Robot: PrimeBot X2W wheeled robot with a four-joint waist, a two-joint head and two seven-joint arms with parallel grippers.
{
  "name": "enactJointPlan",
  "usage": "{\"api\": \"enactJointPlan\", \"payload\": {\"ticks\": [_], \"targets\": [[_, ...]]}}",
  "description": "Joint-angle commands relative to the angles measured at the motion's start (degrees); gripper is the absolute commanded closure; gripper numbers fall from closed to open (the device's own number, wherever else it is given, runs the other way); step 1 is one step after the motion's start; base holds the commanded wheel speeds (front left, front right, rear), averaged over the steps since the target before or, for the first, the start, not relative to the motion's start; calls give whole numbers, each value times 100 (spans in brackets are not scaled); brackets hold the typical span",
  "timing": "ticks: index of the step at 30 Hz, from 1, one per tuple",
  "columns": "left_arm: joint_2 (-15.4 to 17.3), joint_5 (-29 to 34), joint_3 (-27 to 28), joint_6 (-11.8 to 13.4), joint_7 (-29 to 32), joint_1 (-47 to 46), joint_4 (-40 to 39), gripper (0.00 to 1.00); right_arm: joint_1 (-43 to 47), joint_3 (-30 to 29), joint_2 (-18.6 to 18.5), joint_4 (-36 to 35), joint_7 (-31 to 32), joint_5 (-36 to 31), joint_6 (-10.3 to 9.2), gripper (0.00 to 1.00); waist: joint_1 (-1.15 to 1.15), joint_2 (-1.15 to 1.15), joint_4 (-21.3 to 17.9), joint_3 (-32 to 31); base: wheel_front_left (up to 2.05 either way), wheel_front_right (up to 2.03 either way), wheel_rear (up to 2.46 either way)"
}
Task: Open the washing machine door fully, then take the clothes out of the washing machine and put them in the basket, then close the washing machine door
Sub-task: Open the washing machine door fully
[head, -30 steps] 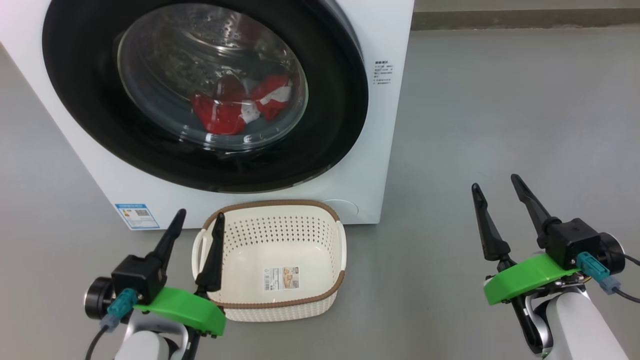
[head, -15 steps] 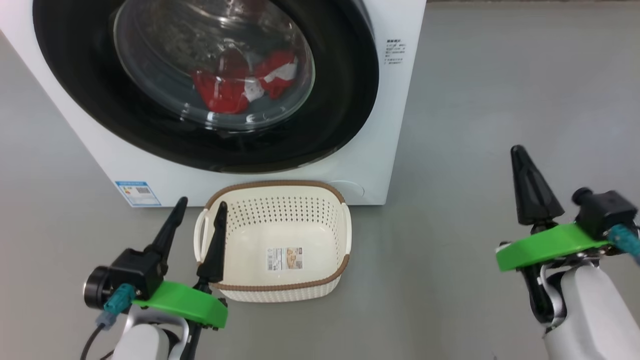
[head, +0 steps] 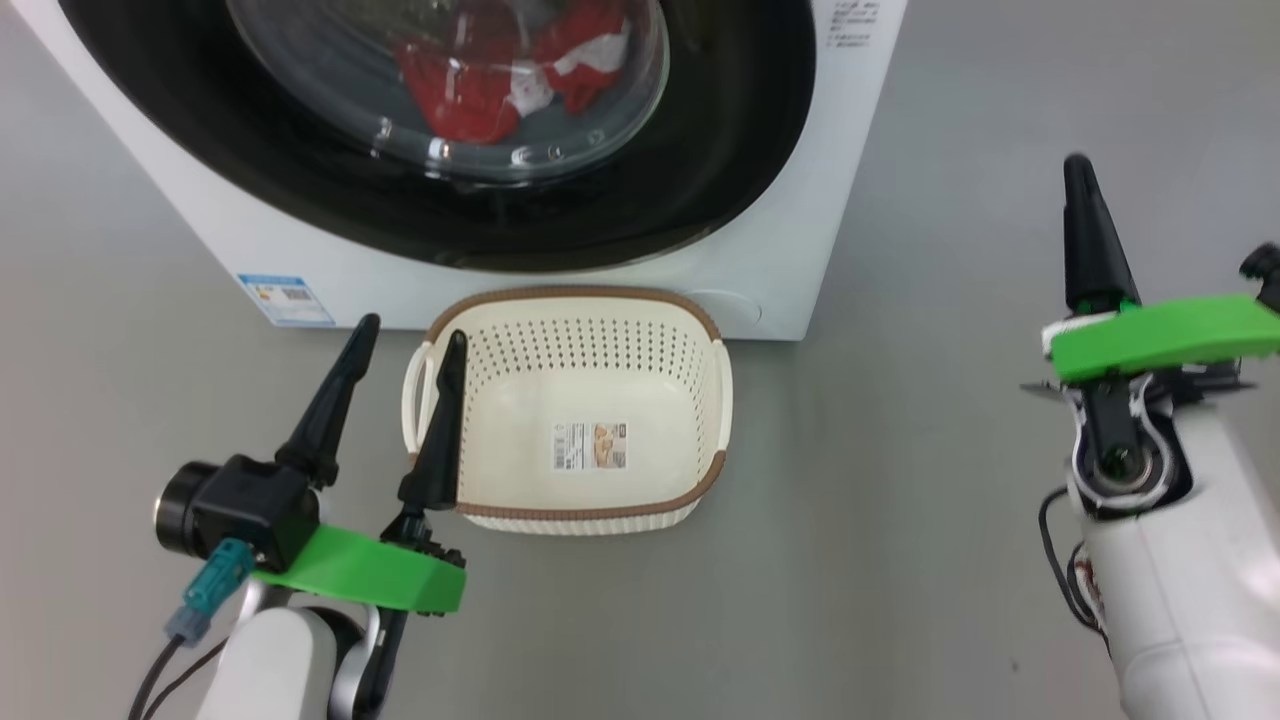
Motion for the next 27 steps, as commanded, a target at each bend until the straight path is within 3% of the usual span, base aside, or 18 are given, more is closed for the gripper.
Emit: {"api": "enactJointPlan", "payload": {"ticks": [1, 7, 14, 27], "targets": [[146, -35, 126, 9, 21, -167, -277, 0, -343, 150, 12, -128, 217, 583, -3, 100, 0, 0, 147, 272, 0, 0, 0], [202, -28, 42, -1, 21, -144, -578, 0, -936, -24, 12, -98, 879, 1819, -3, 100, 0, 0, 274, 575, 0, 0, 0], [217, -17, -63, -10, -2, -208, -740, 0, -1571, -362, 12, 151, 1737, 2735, -3, 100, 0, 0, 416, 936, 0, 0, 0], [123, -95, -236, -20, -61, -498, -921, 0, -2995, -586, -173, 957, 2970, 3104, -3, 100, 0, 0, 642, 1756, 0, 0, 0]]}}
